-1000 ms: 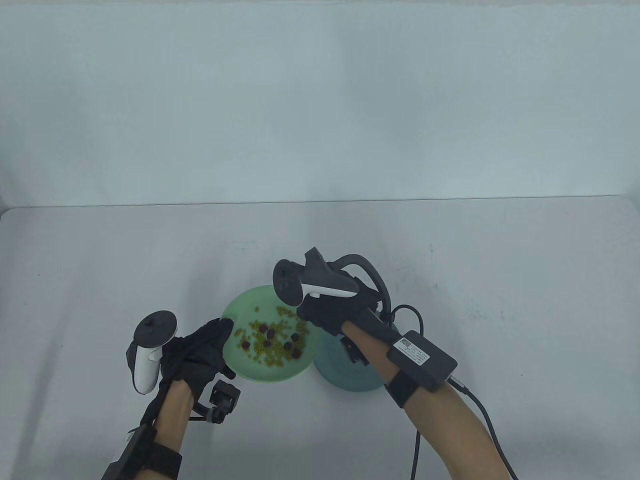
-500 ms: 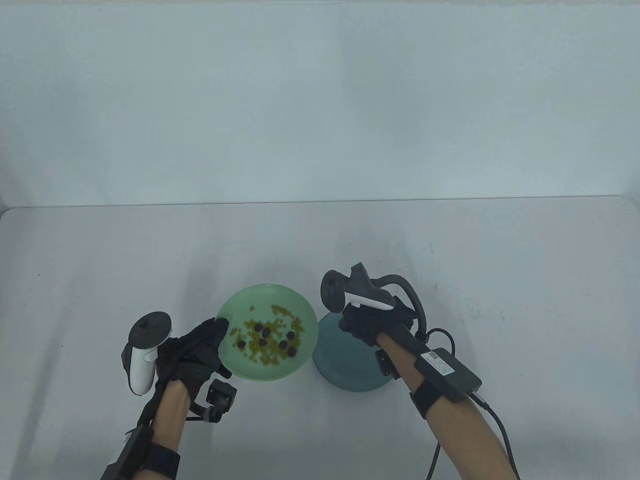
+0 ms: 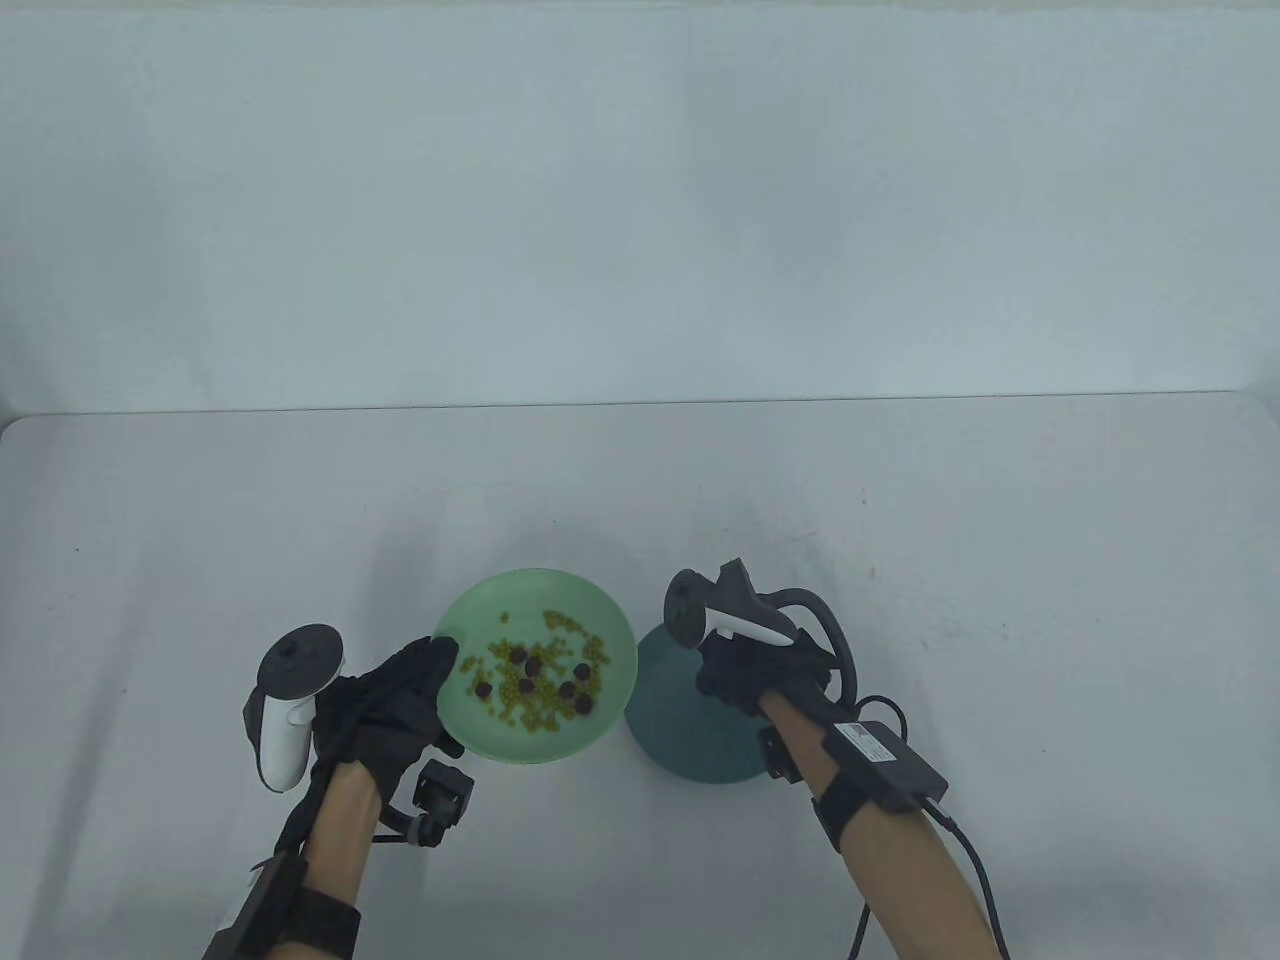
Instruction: Pick cranberries with hand pinch into plate
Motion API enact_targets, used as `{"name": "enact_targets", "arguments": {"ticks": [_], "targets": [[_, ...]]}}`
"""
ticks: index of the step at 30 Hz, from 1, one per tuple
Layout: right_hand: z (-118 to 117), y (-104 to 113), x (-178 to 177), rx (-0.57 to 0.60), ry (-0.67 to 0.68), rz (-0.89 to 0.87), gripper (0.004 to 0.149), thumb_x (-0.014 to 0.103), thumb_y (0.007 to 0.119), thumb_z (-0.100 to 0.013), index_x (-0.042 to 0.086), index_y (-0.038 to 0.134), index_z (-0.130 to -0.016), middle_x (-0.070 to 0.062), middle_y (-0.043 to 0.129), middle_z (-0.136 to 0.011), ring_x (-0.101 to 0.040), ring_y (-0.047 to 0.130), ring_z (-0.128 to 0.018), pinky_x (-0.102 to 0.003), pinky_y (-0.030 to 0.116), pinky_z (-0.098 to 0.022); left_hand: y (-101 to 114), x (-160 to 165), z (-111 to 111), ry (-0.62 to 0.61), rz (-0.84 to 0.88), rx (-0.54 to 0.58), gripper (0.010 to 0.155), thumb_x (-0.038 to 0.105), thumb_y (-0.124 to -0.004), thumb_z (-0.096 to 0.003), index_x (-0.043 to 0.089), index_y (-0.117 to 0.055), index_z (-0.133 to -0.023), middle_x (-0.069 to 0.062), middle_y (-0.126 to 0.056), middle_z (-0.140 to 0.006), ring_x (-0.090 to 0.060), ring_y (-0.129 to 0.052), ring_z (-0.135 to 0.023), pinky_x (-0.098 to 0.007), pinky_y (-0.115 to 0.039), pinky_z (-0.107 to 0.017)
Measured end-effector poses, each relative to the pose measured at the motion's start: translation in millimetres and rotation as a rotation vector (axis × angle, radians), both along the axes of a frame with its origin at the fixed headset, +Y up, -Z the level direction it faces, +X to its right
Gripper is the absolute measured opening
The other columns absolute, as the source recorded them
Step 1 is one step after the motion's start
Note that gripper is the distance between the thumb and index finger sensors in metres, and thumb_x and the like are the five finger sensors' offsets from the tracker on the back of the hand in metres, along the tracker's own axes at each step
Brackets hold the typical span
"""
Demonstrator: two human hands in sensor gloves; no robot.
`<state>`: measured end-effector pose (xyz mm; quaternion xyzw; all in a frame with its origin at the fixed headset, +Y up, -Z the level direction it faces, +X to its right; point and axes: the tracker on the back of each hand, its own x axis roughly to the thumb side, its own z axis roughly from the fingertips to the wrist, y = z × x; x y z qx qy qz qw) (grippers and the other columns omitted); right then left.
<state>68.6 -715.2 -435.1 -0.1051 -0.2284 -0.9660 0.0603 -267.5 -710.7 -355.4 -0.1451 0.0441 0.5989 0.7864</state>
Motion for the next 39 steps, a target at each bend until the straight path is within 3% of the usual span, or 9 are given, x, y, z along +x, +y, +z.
{"name": "enact_targets", "arguments": {"ticks": [6,11,21,28,33,39], "targets": [[0,-3,2,-0.012,-0.008,0.003,0.051,0.047,0.079,-0.052,0.014,0.082,-0.092,0.009,0.093,-0.056,-0.008,0.097,-0.041,-0.030,0.087,-0.037,-1,1,0,-0.005,0.004,-0.004,0.047,0.035,-0.061,-0.0620,0.002,-0.074,-0.093,-0.013,-0.096,-0.068,-0.024,-0.108,-0.035,-0.030,-0.094,-0.027],[1,12,4,0.018,-0.007,0.007,0.053,0.047,0.079,-0.052,0.014,0.080,-0.094,0.009,0.093,-0.058,-0.008,0.097,-0.042,-0.030,0.087,-0.037,-1,0,-1,0.001,0.002,-0.002,0.047,0.035,-0.061,-0.0619,0.002,-0.074,-0.093,-0.013,-0.096,-0.068,-0.024,-0.108,-0.035,-0.030,-0.094,-0.027],[13,81,-1,0.140,0.024,-0.014,0.050,0.047,0.078,-0.053,0.015,0.081,-0.092,0.009,0.093,-0.057,-0.009,0.098,-0.042,-0.031,0.087,-0.037,-1,-2,-1,0.017,-0.006,-0.006,0.047,0.035,-0.060,-0.0621,0.002,-0.073,-0.093,-0.013,-0.096,-0.068,-0.024,-0.108,-0.035,-0.030,-0.094,-0.027],[30,132,-34,0.241,0.129,-0.039,0.049,0.046,0.078,-0.054,0.016,0.081,-0.092,0.009,0.093,-0.056,-0.008,0.098,-0.041,-0.030,0.087,-0.037,-1,-2,-1,0.016,-0.015,-0.005,0.047,0.035,-0.060,-0.0621,0.002,-0.073,-0.093,-0.013,-0.096,-0.068,-0.024,-0.108,-0.035,-0.030,-0.094,-0.027],[37,140,-66,0.259,0.212,-0.045,0.048,0.046,0.078,-0.054,0.018,0.082,-0.092,0.010,0.093,-0.056,-0.008,0.098,-0.041,-0.030,0.087,-0.036,-2,-1,-1,0.009,-0.012,-0.005,0.047,0.035,-0.060,-0.0621,0.002,-0.073,-0.093,-0.013,-0.096,-0.067,-0.024,-0.108,-0.035,-0.031,-0.094,-0.027],[43,126,-94,0.230,0.303,-0.069,0.048,0.047,0.078,-0.053,0.020,0.081,-0.092,0.010,0.093,-0.055,-0.008,0.098,-0.040,-0.031,0.087,-0.036,-1,-2,-1,0.003,-0.004,-0.002,0.047,0.035,-0.060,-0.0621,0.001,-0.073,-0.093,-0.013,-0.096,-0.067,-0.024,-0.108,-0.035,-0.030,-0.094,-0.027]]}}
